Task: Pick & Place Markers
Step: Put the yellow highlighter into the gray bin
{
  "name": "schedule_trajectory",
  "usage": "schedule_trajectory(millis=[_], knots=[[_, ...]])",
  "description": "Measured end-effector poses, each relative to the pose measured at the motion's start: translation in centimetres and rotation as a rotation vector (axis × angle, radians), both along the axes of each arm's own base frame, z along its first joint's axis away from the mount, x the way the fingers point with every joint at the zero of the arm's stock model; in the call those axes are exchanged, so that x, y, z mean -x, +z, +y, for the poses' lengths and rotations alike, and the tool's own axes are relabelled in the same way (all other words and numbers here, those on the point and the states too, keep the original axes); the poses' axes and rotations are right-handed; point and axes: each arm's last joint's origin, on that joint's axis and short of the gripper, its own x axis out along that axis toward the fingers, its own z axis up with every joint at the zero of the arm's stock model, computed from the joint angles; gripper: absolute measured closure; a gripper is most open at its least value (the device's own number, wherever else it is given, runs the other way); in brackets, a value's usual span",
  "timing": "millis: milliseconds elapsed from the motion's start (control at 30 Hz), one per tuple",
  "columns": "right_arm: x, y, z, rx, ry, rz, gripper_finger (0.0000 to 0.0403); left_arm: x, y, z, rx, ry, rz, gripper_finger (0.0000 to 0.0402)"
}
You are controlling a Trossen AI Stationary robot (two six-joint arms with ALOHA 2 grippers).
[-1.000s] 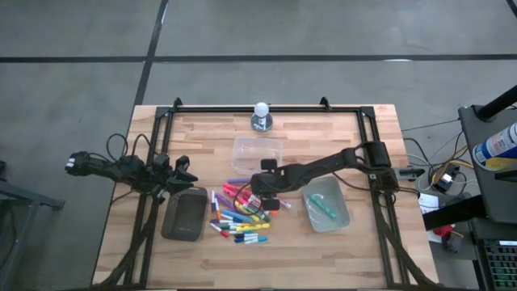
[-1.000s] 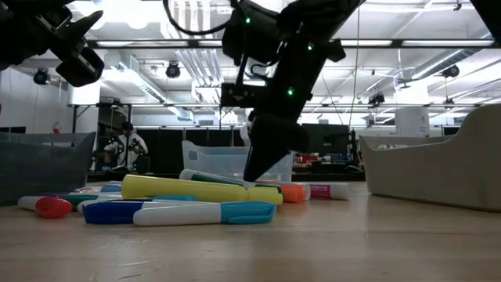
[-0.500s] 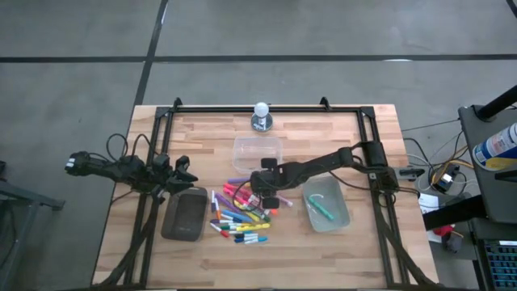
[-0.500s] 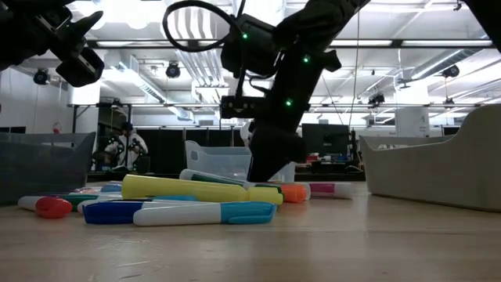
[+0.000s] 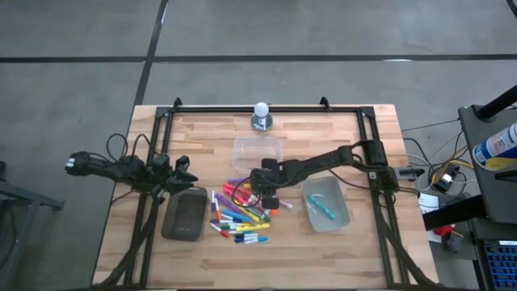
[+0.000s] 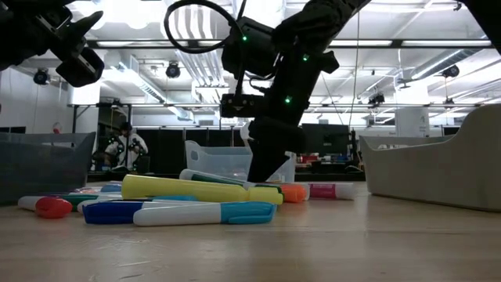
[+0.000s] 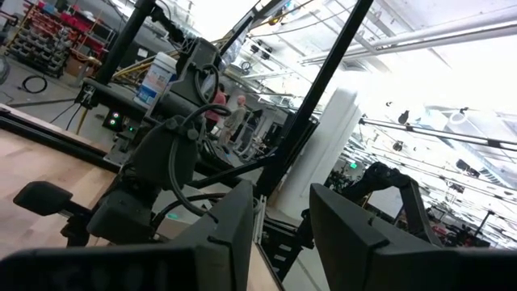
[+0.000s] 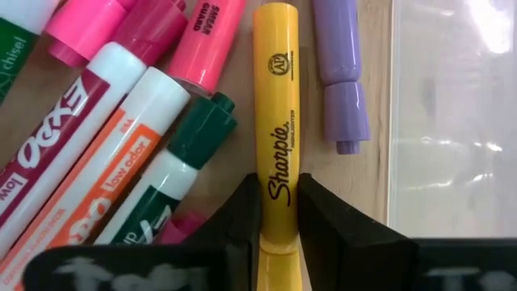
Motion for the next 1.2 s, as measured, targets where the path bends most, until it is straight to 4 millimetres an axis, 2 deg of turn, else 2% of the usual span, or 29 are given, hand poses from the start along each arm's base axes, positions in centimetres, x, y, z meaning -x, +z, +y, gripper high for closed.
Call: schedule_trajectory(millis=[233, 667, 900, 1200], knots=[[-0.3, 0.9, 0.4, -0.001, 0.006, 0.017, 0.0348, 0.0, 0.0, 0.0, 0.0, 0.0, 0.0, 0.0284], [-0.5, 4.6, 1.8, -0.015, -0.026, 0.097, 0.0348, 0.0, -0.1, 0.0, 0.003, -0.001, 0.006, 0.0284], [1.0, 6.6, 3.5, -0.023, -0.099, 0.267, 0.0348, 0.0, -0.1, 0.0, 0.003, -0.002, 0.006, 0.0284], [4.0, 9.3, 7.5, 0.027, -0.211, 0.495, 0.0348, 0.0, -0.1, 0.0, 0.003, -0.001, 0.006, 0.0284]])
